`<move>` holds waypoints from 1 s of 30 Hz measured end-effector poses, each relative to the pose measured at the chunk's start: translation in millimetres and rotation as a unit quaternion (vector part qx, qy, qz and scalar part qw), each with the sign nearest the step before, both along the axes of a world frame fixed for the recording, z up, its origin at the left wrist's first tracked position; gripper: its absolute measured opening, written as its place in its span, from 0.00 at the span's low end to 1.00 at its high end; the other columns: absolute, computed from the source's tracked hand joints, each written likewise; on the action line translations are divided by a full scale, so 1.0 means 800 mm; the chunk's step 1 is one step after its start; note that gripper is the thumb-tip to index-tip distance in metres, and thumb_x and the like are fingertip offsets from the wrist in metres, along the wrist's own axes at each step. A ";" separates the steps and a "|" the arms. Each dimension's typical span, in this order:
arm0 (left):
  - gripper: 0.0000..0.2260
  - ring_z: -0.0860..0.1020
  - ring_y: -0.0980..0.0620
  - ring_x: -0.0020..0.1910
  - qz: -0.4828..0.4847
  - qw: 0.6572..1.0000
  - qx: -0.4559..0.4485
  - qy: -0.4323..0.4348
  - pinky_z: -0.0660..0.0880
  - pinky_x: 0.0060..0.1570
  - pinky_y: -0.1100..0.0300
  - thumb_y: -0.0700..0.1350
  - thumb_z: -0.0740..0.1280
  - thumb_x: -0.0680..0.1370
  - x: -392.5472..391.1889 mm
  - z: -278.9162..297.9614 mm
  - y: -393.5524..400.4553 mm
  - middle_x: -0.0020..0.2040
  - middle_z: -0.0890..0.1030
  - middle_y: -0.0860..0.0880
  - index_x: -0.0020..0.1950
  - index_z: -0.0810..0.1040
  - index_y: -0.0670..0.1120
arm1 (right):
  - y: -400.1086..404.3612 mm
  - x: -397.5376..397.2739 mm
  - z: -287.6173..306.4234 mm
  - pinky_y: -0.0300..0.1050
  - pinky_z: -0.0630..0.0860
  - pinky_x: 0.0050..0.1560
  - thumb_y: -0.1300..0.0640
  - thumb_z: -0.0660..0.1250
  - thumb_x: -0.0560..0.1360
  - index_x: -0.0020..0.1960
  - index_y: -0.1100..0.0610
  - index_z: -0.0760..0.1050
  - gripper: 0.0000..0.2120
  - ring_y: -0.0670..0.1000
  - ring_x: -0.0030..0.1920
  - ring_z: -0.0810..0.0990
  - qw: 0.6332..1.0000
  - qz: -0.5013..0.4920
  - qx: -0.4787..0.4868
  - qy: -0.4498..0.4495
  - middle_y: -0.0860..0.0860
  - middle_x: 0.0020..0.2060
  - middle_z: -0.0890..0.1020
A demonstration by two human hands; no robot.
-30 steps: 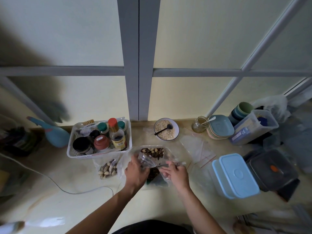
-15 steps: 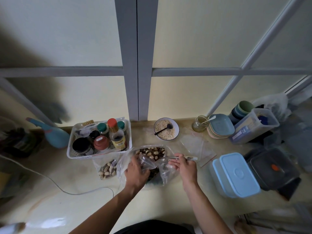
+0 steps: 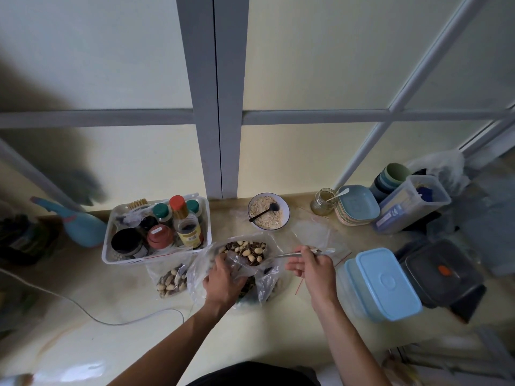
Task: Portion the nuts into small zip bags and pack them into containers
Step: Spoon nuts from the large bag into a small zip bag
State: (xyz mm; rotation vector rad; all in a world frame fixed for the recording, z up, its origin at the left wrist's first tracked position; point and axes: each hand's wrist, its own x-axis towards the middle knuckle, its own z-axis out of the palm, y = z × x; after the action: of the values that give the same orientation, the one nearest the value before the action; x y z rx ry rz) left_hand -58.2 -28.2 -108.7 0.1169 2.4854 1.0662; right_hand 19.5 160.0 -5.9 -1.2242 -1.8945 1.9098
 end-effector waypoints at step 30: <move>0.31 0.81 0.47 0.56 -0.013 0.999 0.032 0.006 0.77 0.56 0.41 0.60 0.73 0.71 0.002 -0.004 -0.015 0.64 0.79 0.50 0.66 0.59 0.55 | -0.021 0.008 0.038 0.49 0.82 0.55 0.56 0.68 0.81 0.57 0.45 0.85 0.11 0.47 0.49 0.87 0.913 0.385 0.128 0.052 0.43 0.53 0.86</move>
State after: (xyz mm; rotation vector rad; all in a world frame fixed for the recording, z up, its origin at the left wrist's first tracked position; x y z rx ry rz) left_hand -56.7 -39.9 -112.0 0.1755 2.4547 1.1375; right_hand 25.6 143.0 24.9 -0.2837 -2.7061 1.8605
